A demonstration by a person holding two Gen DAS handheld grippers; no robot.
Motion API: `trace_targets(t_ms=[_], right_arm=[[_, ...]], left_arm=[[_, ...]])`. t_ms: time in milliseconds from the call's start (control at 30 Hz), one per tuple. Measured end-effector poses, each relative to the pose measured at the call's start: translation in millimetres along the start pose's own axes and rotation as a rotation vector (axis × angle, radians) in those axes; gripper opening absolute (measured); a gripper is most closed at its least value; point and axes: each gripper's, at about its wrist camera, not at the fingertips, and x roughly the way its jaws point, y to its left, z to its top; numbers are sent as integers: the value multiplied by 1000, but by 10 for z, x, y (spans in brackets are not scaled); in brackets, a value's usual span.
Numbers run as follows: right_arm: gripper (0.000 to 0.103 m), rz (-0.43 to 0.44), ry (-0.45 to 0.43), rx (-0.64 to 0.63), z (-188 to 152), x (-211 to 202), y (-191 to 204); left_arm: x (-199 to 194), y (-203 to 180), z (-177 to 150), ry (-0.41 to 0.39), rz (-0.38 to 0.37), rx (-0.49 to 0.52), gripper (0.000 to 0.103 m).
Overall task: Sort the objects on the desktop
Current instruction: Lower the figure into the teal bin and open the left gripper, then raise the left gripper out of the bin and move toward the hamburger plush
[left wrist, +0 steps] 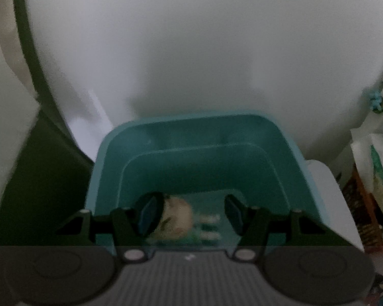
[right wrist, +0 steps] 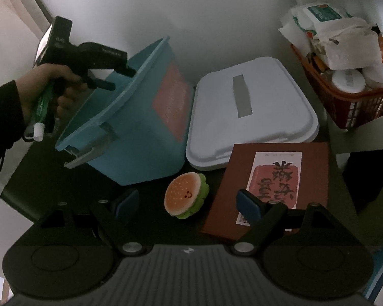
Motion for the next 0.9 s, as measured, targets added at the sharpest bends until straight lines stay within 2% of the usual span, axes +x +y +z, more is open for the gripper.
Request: trace_targets(t_ms=[300,900], right_arm=[[87,16,-11,-4,0,-68,-23],[87,11,-48,-84,-28,-296,70]], left_arm=[[-304,-21,-91,0,7,-3,64],[-1307,-8,-325,-73,8,9,66]])
